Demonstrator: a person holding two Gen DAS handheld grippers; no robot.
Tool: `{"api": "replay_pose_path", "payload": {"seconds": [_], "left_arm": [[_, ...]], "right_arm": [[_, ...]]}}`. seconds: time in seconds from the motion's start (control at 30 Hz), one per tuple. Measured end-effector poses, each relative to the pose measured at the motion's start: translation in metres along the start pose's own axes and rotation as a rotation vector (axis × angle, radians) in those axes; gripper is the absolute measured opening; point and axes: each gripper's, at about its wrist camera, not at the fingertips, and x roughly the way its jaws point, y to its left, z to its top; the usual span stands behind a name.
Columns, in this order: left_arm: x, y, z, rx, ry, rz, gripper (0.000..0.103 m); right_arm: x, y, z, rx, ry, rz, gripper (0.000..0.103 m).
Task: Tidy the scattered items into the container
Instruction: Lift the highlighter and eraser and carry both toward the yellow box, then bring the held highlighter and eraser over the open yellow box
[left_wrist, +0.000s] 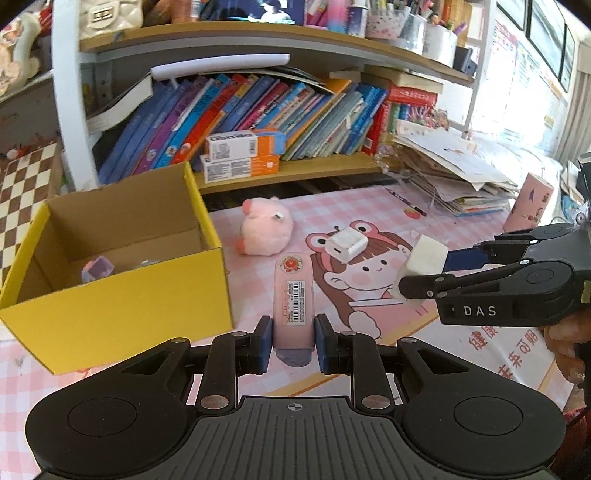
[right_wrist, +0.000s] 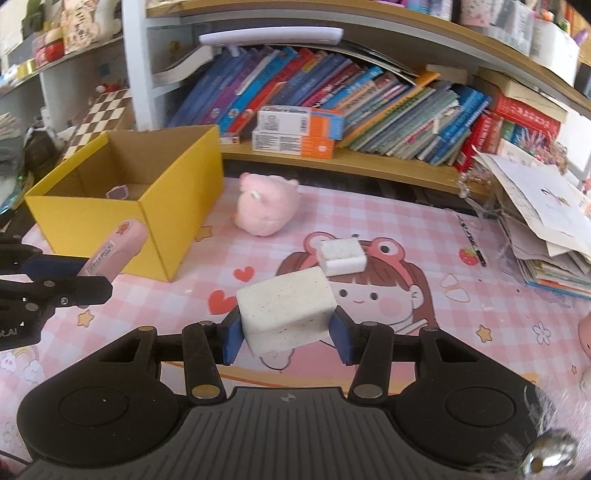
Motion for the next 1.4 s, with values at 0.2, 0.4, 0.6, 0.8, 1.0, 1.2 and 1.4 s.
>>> {"api": "replay_pose_path", "payload": {"seconds": [0.2,0.4,0.6,0.8,1.0,1.2,1.4], "left_arm": [[-0.008,0.007,-0.001,-0.021,-0.019,0.014,0.022],[-0.014,0.015,-0.003,-0.037,-0.029,0.027,0.022],[-0.018,0.022,-0.006,-0.054,-0.029,0.037,0.022],[-0.022,0.03,-0.007,-0.076,-0.039,0.049,0.022],[-0.025,0.039,-0.005,-0.099,-0.058,0.061,0.022],[-0.028,0.046,-0.002,-0.117,-0.074,0.075,0.022],[-0.028,0.047,0.004,-0.107,-0.085,0.081,0.022]], "right_arm": [[0.001,0.014,0.009,-0.037,-0.007,0.035,0.046],[0.003,0.022,0.016,-0.064,-0.006,0.054,0.046],[0.007,0.027,0.022,-0.086,-0.004,0.065,0.046],[0.008,0.034,0.03,-0.116,-0.014,0.076,0.046],[0.01,0.041,0.039,-0.14,-0.025,0.088,0.046],[0.013,0.048,0.047,-0.16,-0.036,0.104,0.046],[0.015,0.057,0.057,-0.19,-0.055,0.127,0.046]]}}
